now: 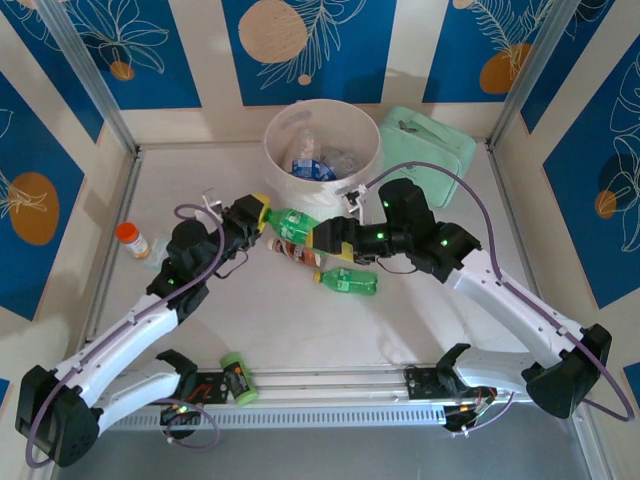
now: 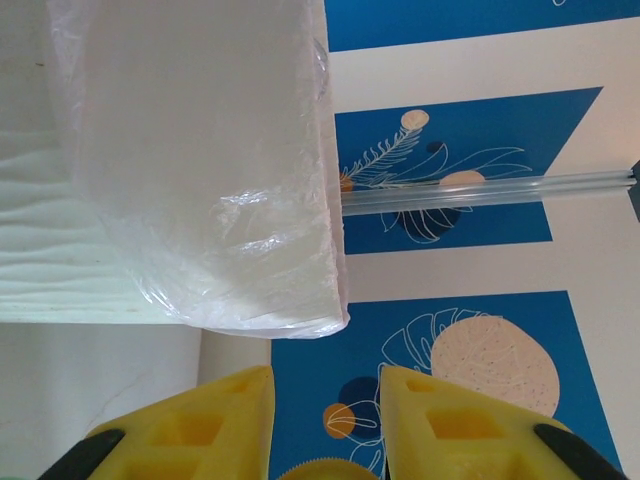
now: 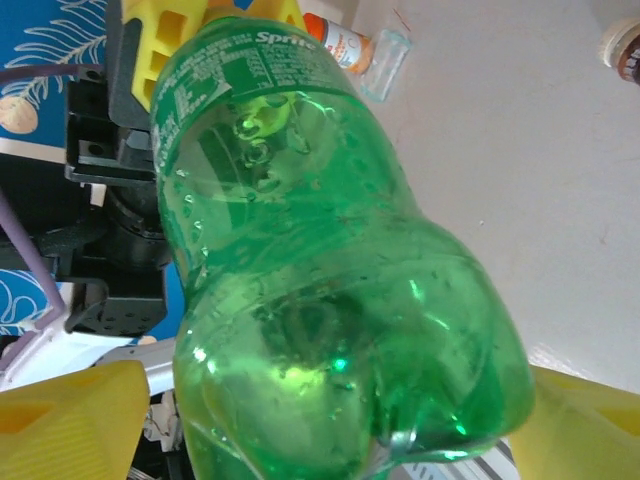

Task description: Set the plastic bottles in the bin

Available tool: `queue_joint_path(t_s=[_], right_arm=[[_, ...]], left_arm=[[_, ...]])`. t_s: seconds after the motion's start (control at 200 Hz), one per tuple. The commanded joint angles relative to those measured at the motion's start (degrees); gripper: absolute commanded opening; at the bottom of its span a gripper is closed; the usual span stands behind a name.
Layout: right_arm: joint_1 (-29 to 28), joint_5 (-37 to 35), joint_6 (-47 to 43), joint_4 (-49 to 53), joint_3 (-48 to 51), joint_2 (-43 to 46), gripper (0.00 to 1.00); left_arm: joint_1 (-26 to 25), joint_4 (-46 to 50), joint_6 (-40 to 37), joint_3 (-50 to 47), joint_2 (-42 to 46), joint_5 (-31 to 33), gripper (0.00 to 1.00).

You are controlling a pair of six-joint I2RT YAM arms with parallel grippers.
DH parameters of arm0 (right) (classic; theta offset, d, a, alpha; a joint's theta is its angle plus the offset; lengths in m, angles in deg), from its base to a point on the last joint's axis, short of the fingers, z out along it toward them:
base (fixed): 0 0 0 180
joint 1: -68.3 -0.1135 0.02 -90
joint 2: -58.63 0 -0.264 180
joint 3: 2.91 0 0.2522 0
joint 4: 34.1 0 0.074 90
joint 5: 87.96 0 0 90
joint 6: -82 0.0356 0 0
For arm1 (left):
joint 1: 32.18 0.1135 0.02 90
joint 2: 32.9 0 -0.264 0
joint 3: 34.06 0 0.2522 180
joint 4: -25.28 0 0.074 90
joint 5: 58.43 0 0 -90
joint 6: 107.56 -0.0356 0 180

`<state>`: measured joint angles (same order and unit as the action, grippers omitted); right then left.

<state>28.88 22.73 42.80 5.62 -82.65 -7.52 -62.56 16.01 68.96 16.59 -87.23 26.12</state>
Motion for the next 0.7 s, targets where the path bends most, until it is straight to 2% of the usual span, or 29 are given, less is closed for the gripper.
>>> queue_joint_path(t_s=[0.0, 0.185, 0.32, 0.695], right_arm=[[0.6, 2.4, 0.4, -1.7, 0.1, 1.2, 0.86], [1.4, 2.6, 0.3, -2.0, -0.7, 1.0, 0.75], [2.0, 2.8, -0.1, -1.6, -1.3, 0.5, 0.71], [3.3, 3.4, -0.2, -1.9, -1.5, -0.6, 0.75]], left_arm=[[0.5, -3.9, 1.0, -0.1, -0.2, 0.4, 0.28], [0.5, -2.9, 0.7, 0.1, 0.1, 0.3, 0.28], [0.5, -3.2, 0.6, 0.3, -0.3, -0.5, 0.28], [0.5, -5.8, 1.6, 0.0, -1.8, -1.8, 0.27]])
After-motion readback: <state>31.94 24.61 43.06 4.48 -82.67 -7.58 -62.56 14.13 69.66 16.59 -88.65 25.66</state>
